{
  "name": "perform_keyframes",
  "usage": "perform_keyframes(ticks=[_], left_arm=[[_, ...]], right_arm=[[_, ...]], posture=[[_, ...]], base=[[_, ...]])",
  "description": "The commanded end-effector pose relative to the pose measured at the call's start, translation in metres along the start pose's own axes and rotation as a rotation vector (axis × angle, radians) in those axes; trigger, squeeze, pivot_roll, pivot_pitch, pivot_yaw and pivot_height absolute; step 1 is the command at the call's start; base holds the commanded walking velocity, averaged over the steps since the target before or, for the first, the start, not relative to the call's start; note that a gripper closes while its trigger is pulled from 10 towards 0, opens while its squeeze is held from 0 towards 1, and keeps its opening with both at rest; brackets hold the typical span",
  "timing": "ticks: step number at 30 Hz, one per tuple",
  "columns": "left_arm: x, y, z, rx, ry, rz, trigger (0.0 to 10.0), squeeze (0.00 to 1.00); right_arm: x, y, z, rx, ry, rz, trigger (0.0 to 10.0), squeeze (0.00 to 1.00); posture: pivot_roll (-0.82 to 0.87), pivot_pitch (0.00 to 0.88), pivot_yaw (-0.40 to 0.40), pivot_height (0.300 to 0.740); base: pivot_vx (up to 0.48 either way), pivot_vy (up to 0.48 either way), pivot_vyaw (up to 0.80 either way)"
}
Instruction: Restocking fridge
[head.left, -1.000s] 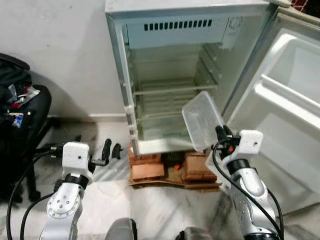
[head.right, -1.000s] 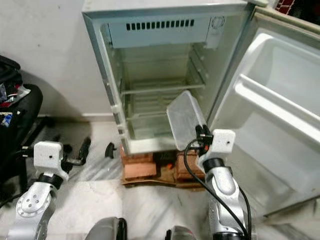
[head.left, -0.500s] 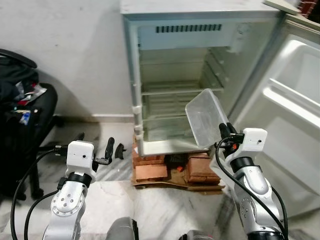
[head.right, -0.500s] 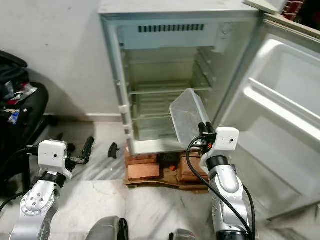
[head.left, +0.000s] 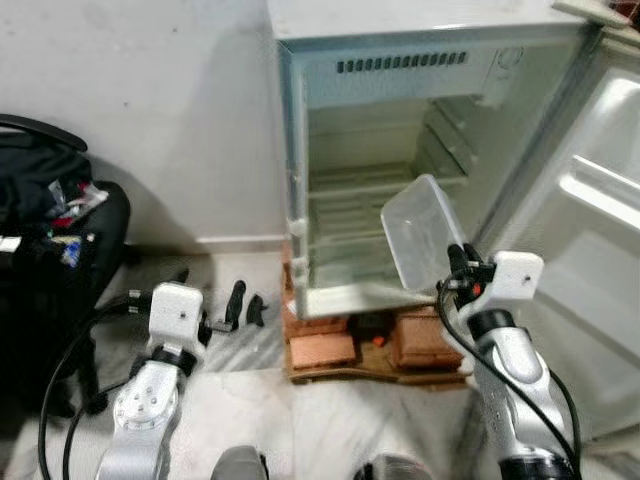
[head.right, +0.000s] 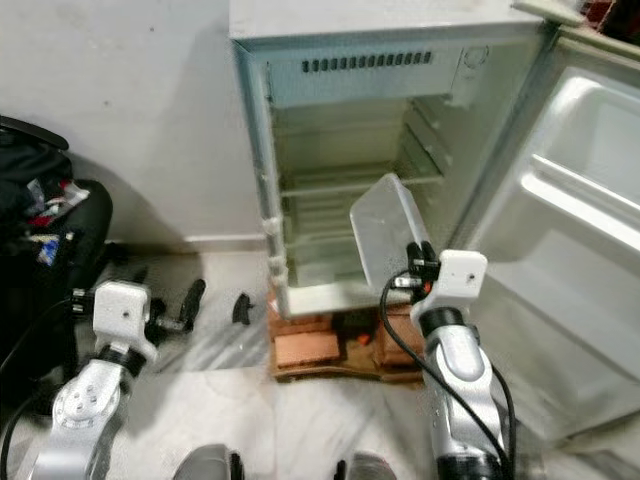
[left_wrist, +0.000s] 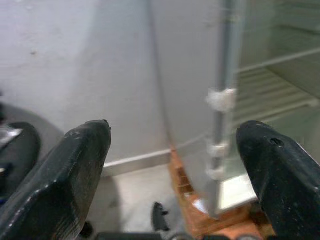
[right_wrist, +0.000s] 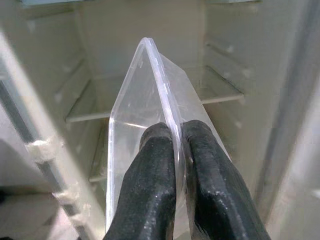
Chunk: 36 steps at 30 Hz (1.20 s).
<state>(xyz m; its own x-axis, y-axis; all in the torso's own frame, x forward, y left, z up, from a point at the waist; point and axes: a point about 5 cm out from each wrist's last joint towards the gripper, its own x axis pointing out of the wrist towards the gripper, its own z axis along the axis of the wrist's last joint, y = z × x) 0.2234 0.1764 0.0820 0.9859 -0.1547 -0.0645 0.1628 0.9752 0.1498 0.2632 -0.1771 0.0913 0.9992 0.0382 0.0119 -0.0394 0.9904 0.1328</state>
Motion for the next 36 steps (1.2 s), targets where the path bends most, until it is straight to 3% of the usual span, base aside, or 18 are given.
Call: perform_keyframes(ticks=[1,8,36], left_arm=[[-0.001,0.001,-0.003,-0.010,0.017,-0.001,10.0,0.00],[0.000,-0.002,-0.005,-0.015,0.034,-0.012,10.0,0.00],[0.002,0.000,-0.008,0.005,0.056,0.004,10.0,0.00]], right_arm=[[0.003,0.003,0.004,-0.010,-0.016,0.007,10.0,0.00],[0.003,0.001,0.004,-0.014,-0.015,-0.003,10.0,0.00],[0.017,0.002,0.003,-0.017,-0.018,0.018,10.0,0.00]], posture=[[0.04,0.091,-0.024,0.740],[0.04,0.092,-0.024,0.740],[0.06,0.089,-0.026,0.740]], base=[[0.480,0.000,0.00],[0.454,0.000,0.00],[0.009,0.000,0.00]])
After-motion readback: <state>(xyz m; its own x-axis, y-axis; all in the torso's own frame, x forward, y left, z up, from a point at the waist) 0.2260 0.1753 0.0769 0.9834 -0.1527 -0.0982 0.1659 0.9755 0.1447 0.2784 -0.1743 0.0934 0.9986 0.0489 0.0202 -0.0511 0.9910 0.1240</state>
